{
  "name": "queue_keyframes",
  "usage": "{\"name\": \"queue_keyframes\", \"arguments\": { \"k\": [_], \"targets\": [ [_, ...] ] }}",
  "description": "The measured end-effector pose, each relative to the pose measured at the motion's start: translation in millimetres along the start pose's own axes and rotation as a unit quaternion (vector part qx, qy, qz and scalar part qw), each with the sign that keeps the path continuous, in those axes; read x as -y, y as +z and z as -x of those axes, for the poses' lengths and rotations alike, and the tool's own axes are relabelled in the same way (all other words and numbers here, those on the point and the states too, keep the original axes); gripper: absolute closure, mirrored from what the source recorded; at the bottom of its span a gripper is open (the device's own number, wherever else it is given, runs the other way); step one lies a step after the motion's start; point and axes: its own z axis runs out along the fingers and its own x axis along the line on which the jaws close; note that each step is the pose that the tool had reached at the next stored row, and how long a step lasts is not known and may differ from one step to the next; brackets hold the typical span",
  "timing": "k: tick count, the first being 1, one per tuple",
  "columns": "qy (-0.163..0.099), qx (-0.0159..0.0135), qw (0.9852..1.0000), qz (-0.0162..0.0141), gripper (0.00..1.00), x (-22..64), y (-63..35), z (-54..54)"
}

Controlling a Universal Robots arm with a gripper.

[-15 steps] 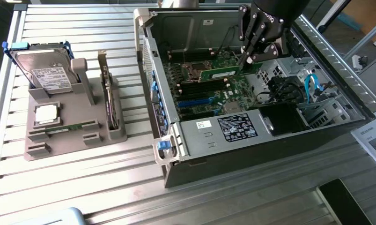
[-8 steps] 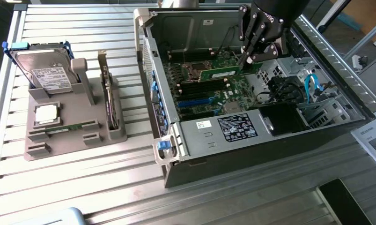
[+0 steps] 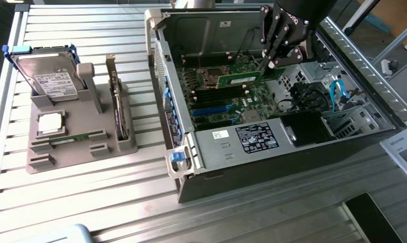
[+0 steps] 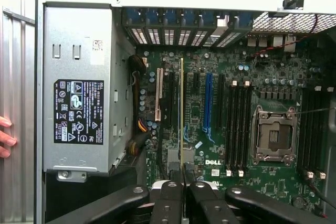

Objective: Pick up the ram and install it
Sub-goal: 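Pick up the ram and move it above insertion slot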

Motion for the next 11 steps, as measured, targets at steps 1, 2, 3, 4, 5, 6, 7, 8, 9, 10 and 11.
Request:
{"name": "queue_keyframes", "arguments": {
  "k": [1, 2, 3, 4, 5, 6, 7, 8, 9, 10, 11],
  "targets": [
    [0.0, 0.0, 1.0, 0.0, 0.88, 0.1, 0.0, 0.0],
    [0.0, 0.0001, 1.0, 0.0004, 0.88, 0.3, 0.0, 0.0],
    [0.0, 0.0001, 1.0, 0.0015, 0.88, 0.7, 0.1, 0.0],
    [0.0, 0.0002, 1.0, 0.0029, 0.88, 1.0, 0.1, 0.0],
    [0.0, 0.0002, 1.0, 0.005, 0.88, 1.3, 0.0, 0.0],
    [0.0, 0.0003, 1.0, 0.006, 0.88, 1.3, 0.0, 0.0],
    [0.0, 0.0003, 1.0, 0.0065, 0.88, 1.3, 0.0, 0.0],
    [0.0, 0.0003, 1.0, 0.007, 0.88, 1.3, 0.0, 0.0],
    [0.0, 0.0003, 1.0, 0.0075, 0.88, 1.4, 0.0, 0.0],
    [0.0, 0.0003, 1.0, 0.008, 0.88, 1.4, 0.0, -0.1],
    [0.0, 0.0004, 1.0, 0.0084, 0.88, 1.4, 0.0, 0.0]
  ]
}}
